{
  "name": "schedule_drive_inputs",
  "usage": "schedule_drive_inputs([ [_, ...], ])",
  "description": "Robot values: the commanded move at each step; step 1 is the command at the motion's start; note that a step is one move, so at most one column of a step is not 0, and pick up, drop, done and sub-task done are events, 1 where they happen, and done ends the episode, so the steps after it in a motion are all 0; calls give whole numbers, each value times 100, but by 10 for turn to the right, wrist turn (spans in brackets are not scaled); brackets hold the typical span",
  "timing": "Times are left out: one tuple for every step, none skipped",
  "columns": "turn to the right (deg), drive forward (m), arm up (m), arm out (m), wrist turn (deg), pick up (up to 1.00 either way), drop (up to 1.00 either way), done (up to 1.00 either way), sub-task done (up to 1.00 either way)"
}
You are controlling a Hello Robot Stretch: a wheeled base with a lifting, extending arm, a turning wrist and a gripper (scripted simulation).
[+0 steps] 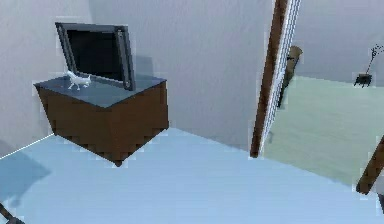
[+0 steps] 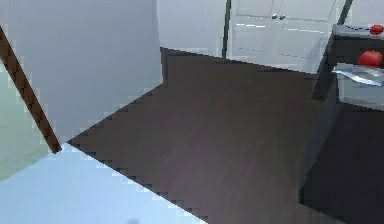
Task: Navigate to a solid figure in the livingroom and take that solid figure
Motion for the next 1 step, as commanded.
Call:
schedule_drive_inputs([
  [0, 30, 0, 0, 0, 0, 0, 0, 0],
])
